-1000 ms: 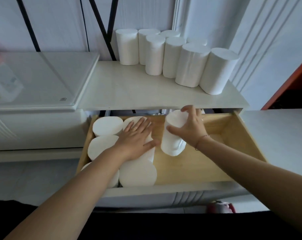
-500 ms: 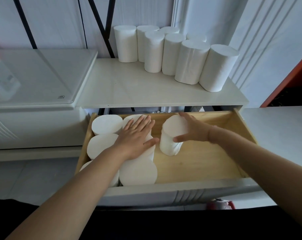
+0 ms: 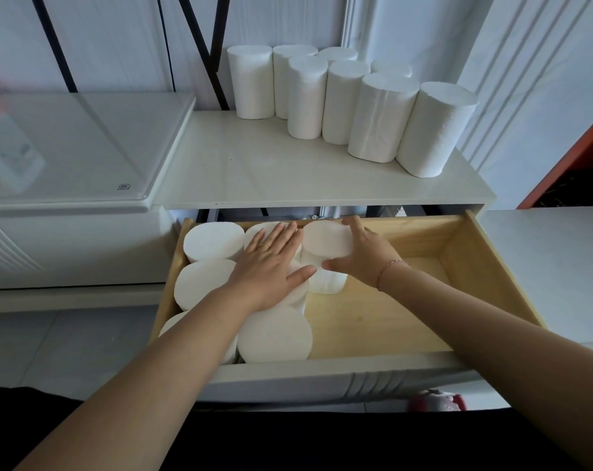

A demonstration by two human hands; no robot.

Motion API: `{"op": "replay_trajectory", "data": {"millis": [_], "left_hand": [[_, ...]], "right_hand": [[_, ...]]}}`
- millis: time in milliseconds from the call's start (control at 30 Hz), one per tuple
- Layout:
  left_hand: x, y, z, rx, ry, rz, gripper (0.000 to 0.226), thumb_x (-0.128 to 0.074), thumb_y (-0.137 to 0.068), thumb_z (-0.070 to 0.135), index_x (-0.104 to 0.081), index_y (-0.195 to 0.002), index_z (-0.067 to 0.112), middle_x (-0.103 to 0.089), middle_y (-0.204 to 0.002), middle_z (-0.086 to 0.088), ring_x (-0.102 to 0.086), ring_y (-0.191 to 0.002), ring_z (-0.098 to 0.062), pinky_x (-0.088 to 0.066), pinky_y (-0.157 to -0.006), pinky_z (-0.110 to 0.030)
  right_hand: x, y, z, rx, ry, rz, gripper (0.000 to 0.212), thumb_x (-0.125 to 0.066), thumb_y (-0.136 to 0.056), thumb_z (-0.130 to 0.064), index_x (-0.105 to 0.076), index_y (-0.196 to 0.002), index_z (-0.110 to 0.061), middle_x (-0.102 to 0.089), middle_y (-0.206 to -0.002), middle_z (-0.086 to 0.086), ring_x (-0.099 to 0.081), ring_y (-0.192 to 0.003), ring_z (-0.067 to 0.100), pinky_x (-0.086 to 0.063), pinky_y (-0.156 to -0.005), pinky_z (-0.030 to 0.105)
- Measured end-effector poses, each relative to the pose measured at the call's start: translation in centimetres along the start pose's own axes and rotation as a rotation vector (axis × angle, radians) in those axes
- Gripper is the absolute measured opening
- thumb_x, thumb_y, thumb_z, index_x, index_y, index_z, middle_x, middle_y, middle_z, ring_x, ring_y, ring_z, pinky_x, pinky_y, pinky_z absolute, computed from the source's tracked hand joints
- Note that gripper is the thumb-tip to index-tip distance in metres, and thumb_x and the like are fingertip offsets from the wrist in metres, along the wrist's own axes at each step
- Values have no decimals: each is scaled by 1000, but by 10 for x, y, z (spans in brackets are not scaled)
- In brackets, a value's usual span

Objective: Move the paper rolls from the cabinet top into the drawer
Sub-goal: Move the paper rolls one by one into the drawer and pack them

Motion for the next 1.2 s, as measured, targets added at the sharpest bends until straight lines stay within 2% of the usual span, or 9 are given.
{"op": "replay_trajectory", "data": {"millis": [167, 333, 467, 600, 700, 833, 1000, 1100, 1200], "left_hand": [[-1, 0, 0, -2, -10, 7, 71, -13, -92, 62, 6, -149, 23, 15, -157, 6, 20, -141, -6, 14, -114, -32], [-1, -1, 1, -8, -14, 8, 70, -10, -91, 62, 9, -148, 27, 17, -156, 8, 21, -141, -6, 14, -114, -32], [-2, 0, 1, -26, 1, -2, 66, -9, -91, 62, 8, -148, 33, 17, -156, 9, 22, -141, -6, 14, -115, -33], [-2, 0, 1, -31, 5, 5, 65, -11, -91, 62, 7, -148, 35, 15, -157, 10, 21, -141, -5, 15, -114, -32], [-1, 1, 2, -32, 18, 10, 68, -9, -89, 63, 5, -149, 34, 14, -157, 10, 20, -141, -6, 16, -113, -30], [11, 1, 1, -38, -12, 111, 71, -5, -88, 63, 8, -148, 28, 15, -157, 8, 23, -140, -5, 18, -113, -31], [24, -6, -4, 5, -38, 186, 76, 4, -83, 64, 10, -148, 25, 17, -156, 7, 23, -140, -9, 14, -115, -35], [22, -11, -3, -4, -30, 177, 76, 3, -83, 64, 12, -147, 25, 21, -153, 9, 26, -139, -8, 16, -114, -33], [16, -14, 1, -42, 8, 163, 75, 4, -82, 66, 17, -145, 28, 24, -151, 11, 29, -137, -6, 18, -113, -31]], "right_hand": [[-1, 0, -2, 16, -57, 20, 83, -80, -65, -44, -35, -132, -26, -56, -121, 7, -53, -101, 26, -38, -78, 28], [-1, 3, 0, 10, -69, 72, 82, -80, -64, -44, -36, -132, -30, -57, -118, 5, -47, -90, 19, -37, -77, 27], [0, 3, 1, 27, -76, -10, 84, -78, -68, -45, -31, -136, -29, -55, -123, 6, -47, -92, 19, -37, -78, 28], [12, 6, 0, 41, 48, -38, 78, -61, -76, -65, -33, -138, -26, -52, -133, 1, -55, -110, 23, -43, -84, 33], [32, 7, -11, 65, 69, 106, 69, -45, -78, -74, -48, -126, -25, -58, -121, -6, -57, -107, 17, -43, -77, 30], [60, -2, -35, 143, -36, 360, 49, -53, -84, -63, -58, -109, -22, -59, -100, -7, -58, -84, 12, -39, -61, 24], [93, -19, -38, 163, -270, 682, 53, -71, -81, -36, -53, -121, -9, -51, -118, 10, -55, -101, 24, -44, -86, 35], [124, -26, -13, -39, -330, 994, 72, -75, -72, -35, -46, -131, -5, -46, -128, 14, -47, -119, 32, -40, -97, 42], [143, -39, 21, -248, -402, 1086, 90, -77, -68, -41, -35, -141, -9, -36, -141, 11, -39, -128, 32, -36, -103, 45]]}}
Point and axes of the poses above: each hand's wrist, its own y-axis away from the middle knuckle, its own x-axis out of the back of the hand, z = x × y, the point moved 6 cm from there along -y, towards the middle knuckle
